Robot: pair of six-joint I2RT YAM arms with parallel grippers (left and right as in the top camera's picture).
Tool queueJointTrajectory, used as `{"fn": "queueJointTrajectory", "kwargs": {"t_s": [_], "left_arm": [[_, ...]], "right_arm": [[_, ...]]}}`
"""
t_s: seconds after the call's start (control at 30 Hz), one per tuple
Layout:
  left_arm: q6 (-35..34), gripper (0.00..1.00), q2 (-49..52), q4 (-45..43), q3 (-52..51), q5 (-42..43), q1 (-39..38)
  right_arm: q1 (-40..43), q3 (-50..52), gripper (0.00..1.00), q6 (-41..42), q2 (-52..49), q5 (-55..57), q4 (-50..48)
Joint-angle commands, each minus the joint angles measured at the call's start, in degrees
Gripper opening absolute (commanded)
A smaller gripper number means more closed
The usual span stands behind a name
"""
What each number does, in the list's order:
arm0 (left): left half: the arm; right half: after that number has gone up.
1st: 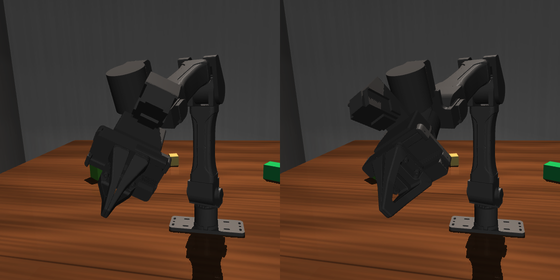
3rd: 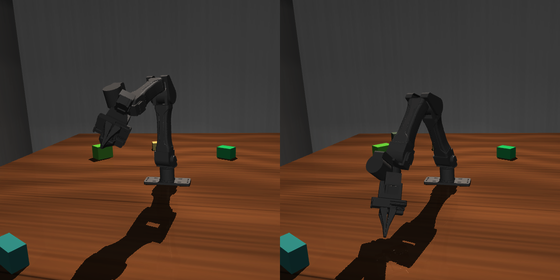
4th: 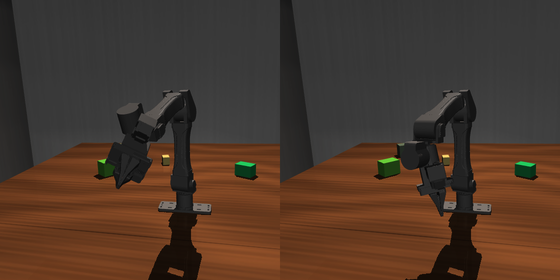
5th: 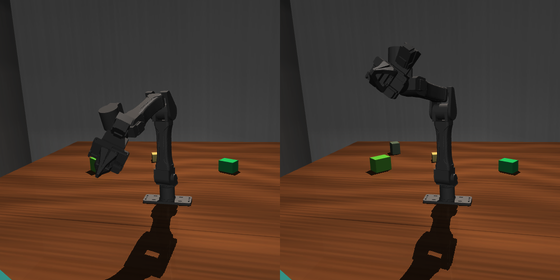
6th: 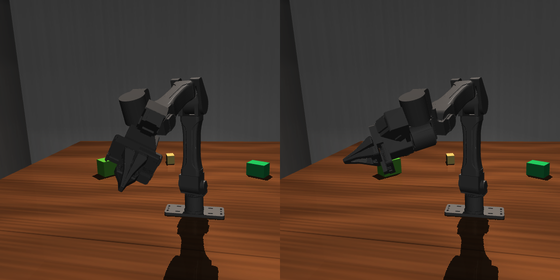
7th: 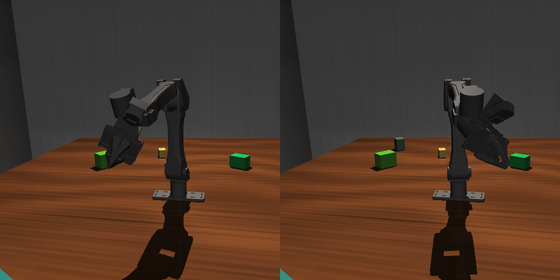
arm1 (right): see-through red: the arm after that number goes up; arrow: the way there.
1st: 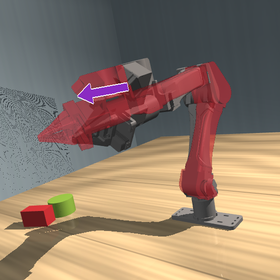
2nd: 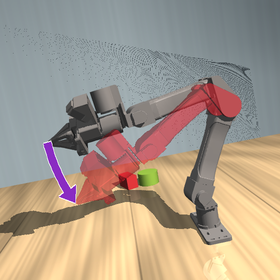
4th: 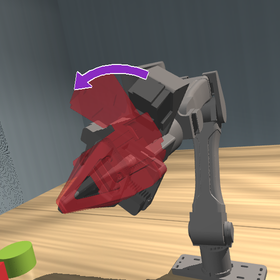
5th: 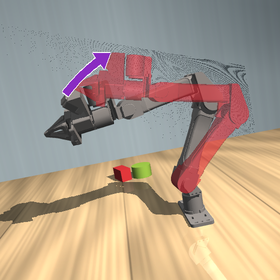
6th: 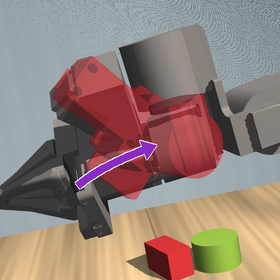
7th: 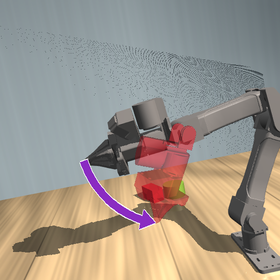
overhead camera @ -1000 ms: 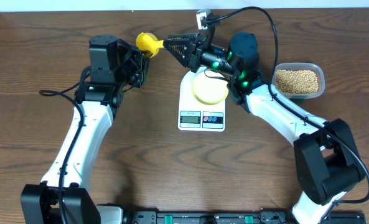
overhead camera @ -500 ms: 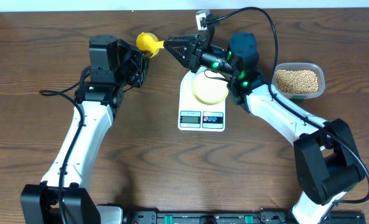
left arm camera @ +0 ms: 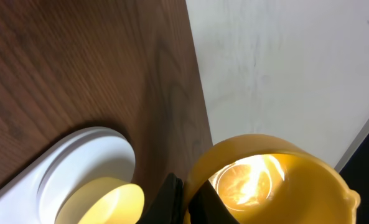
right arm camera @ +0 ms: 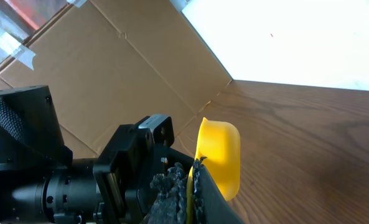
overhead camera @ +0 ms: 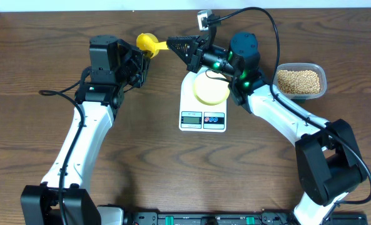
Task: Scoop item into bowl and weigh 50g on scale
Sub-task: 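Open the left gripper to release the scoop to the right gripper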
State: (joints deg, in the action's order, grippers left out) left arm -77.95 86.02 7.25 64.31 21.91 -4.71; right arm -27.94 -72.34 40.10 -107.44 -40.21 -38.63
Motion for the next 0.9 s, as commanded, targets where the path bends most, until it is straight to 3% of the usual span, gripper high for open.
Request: {"fn": "queueJointTrajectory", "kwargs": {"t_s": [0.0, 0.47, 0.57, 0.7, 0.87], "left_arm": [[1.0, 0.08, -0.8, 0.0, 0.4, -0.8, 0.0], [1.0, 0.08, -0.8, 0.0, 0.4, -0.7, 0.0], [1.0, 0.39, -0.8, 0.2, 0.4, -0.8, 0.0], [1.0, 0.44, -0.8, 0.4, 0.4, -0.7, 0.0], [1.0, 0.71, -0.8, 0.5, 0.4, -0.7, 0.0]], "right_arm": [[-0.2, -1.1, 0.01, -0.5, -0.6, -0.9, 0.3], [-0.2, -1.1, 0.01, -1.5, -0.6, -1.7, 0.3], [-0.2, -1.1, 0.01, -1.6, -0.6, -1.7, 0.3], [-0.2, -1.1, 0.01, -2.5, -0.6, -1.7, 0.3], [-0.2, -1.1, 0.01, -2.5, -0.6, -1.7, 0.3]]}}
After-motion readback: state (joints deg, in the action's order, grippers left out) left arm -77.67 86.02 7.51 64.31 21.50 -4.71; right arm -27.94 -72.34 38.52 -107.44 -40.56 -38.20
